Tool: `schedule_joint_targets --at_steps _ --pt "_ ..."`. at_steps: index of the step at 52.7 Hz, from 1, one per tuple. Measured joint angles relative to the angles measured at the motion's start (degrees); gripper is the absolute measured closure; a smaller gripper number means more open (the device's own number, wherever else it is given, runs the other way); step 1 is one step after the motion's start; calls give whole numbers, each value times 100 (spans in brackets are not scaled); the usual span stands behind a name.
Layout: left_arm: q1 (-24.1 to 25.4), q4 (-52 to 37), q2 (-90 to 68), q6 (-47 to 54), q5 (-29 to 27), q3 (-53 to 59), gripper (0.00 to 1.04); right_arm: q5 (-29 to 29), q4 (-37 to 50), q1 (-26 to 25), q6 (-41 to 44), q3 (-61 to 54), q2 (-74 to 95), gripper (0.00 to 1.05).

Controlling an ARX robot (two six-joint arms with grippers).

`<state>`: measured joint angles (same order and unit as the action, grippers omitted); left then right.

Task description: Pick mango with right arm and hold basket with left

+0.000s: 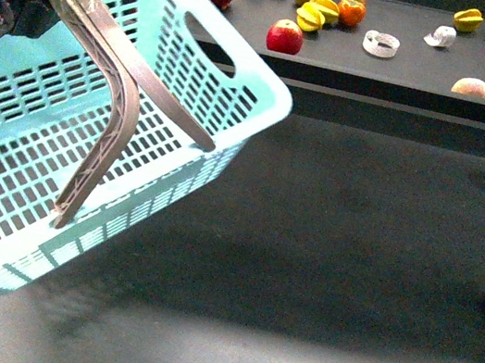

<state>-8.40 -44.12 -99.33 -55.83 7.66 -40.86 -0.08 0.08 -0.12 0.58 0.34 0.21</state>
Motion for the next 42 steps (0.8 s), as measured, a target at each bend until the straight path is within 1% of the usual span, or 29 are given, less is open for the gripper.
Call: schedule_joint_targets --at_steps 4,10,16,23,32,37,42 --pt "-387 -529 352 686 48 433 88 0 0 0 0 0 0 8" --pt "-1132 -802 730 1633 35 905 89 0 0 0 0 0 0 8" --pt "-1663 -929 752 1956 -17 1088 89 -2 0 0 0 0 0 8" --pt "-2173 -1167 656 2026 -46 1193 89 -2 0 0 0 0 0 8" --pt "-2594 -1261 479 2059 -125 1196 89 0 0 0 0 0 0 8" --pt "-2612 -1263 398 2006 -184 1193 89 0 0 0 0 0 0 8" --pt "-2599 -1263 315 1954 -367 1193 89 0 0 0 0 0 0 8"
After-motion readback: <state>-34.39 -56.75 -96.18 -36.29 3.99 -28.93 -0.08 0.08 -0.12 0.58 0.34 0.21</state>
